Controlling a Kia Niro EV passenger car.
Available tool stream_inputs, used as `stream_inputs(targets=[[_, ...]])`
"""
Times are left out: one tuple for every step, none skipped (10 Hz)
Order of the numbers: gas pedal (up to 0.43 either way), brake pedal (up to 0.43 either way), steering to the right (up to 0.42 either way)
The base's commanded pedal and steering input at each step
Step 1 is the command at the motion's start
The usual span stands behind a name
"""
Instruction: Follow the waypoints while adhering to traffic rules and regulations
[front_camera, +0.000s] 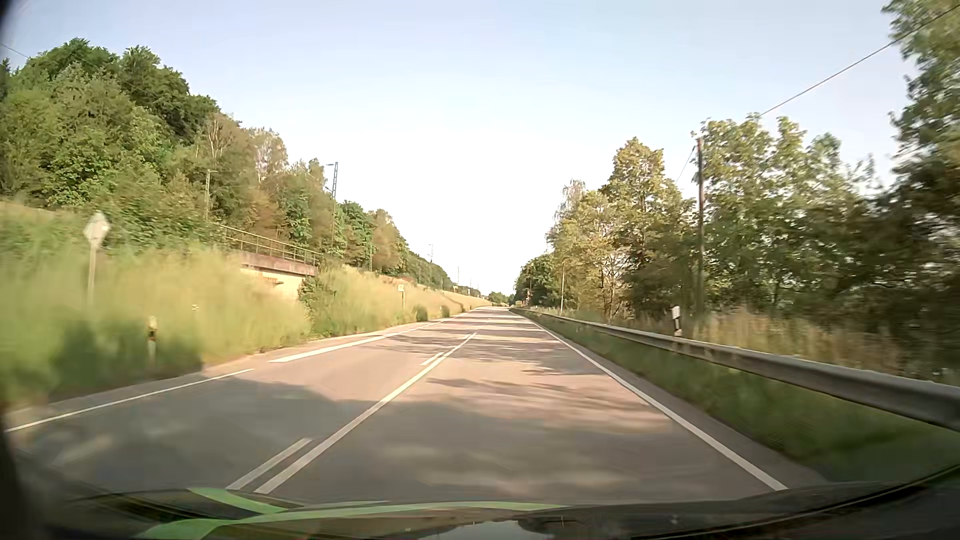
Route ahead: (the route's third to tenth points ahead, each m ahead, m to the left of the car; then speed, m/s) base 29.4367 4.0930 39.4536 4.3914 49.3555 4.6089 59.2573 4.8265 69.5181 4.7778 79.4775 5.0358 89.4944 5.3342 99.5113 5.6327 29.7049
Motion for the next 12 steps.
stream_inputs(targets=[[0.157, 0.000, -0.008], [0.157, 0.000, -0.008], [0.157, 0.000, -0.008], [0.157, 0.000, -0.008], [0.157, 0.000, -0.007], [0.169, 0.000, -0.007], [0.189, 0.000, -0.005], [0.220, 0.000, -0.004], [0.240, 0.000, -0.003], [0.248, 0.000, -0.003], [0.248, 0.000, -0.003], [0.248, 0.000, -0.003]])
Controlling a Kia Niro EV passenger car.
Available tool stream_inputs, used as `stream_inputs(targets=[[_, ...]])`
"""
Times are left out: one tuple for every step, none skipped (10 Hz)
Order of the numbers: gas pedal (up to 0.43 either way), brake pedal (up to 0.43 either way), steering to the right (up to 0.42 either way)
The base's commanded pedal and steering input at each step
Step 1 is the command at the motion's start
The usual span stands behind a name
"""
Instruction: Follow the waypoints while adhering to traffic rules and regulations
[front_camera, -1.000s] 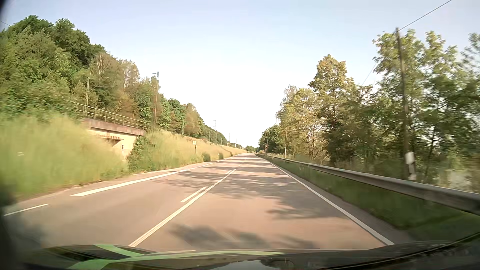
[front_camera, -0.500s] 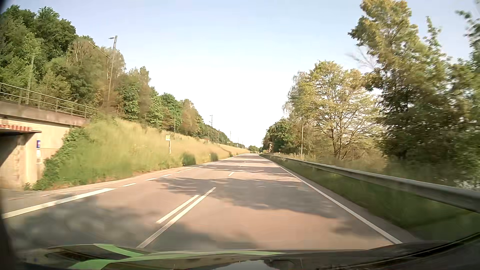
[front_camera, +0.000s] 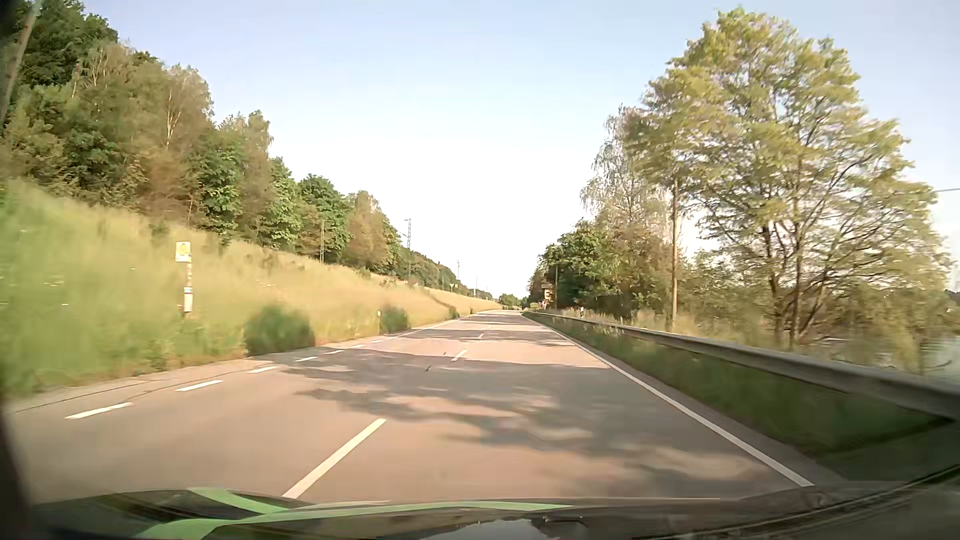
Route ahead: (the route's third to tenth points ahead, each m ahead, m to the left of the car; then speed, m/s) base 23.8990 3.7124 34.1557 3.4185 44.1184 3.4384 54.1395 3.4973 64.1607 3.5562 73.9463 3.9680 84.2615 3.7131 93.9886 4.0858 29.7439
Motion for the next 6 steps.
stream_inputs(targets=[[0.248, 0.000, -0.003], [0.240, 0.000, -0.002], [0.197, 0.000, -0.002], [0.169, 0.000, -0.001], [0.138, 0.000, -0.001], [0.130, 0.000, -0.001]])
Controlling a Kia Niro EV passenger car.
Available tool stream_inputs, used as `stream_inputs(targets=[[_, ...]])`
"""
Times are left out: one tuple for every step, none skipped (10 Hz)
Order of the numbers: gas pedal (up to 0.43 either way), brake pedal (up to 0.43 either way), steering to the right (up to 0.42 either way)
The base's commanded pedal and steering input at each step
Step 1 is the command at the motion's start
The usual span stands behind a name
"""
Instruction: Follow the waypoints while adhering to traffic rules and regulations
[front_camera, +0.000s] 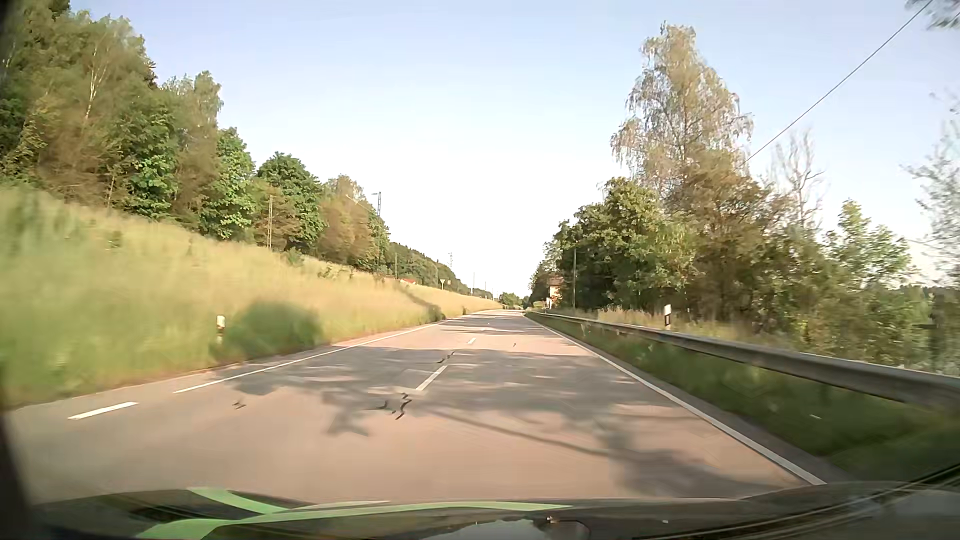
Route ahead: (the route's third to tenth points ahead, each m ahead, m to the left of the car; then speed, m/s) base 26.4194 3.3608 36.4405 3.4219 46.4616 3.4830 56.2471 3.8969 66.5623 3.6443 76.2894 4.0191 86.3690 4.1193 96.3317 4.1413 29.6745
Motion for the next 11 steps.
stream_inputs(targets=[[0.130, 0.000, -0.002], [0.130, 0.000, -0.002], [0.138, 0.000, -0.002], [0.169, 0.000, -0.002], [0.197, 0.000, -0.002], [0.209, 0.000, -0.002], [0.228, 0.000, -0.002], [0.228, 0.000, -0.002], [0.228, 0.000, -0.002], [0.240, 0.000, -0.002], [0.240, 0.000, -0.002]])
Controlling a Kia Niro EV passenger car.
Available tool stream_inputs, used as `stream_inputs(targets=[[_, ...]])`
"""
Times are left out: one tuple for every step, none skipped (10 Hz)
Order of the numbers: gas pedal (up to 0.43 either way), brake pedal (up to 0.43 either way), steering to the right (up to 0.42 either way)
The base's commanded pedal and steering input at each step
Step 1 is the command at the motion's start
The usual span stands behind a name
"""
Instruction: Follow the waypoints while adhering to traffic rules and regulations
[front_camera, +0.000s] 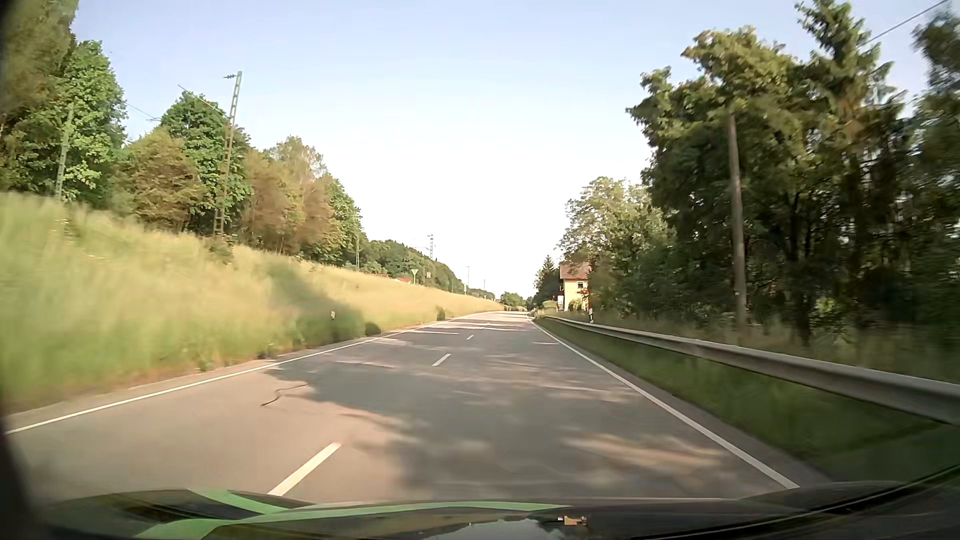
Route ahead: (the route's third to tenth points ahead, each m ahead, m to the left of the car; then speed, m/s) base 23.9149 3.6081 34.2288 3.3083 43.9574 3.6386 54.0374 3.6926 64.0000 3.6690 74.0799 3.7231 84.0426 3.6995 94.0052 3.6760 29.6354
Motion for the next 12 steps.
stream_inputs(targets=[[0.177, 0.000, -0.002], [0.039, 0.000, -0.002], [0.000, 0.000, -0.002], [0.000, 0.000, -0.002], [0.000, 0.000, -0.002], [0.000, 0.000, -0.002], [0.000, 0.000, -0.002], [0.000, 0.000, -0.001], [0.000, 0.000, 0.000], [0.000, 0.000, 0.000], [0.000, 0.000, 0.000], [0.000, 0.000, 0.000]])
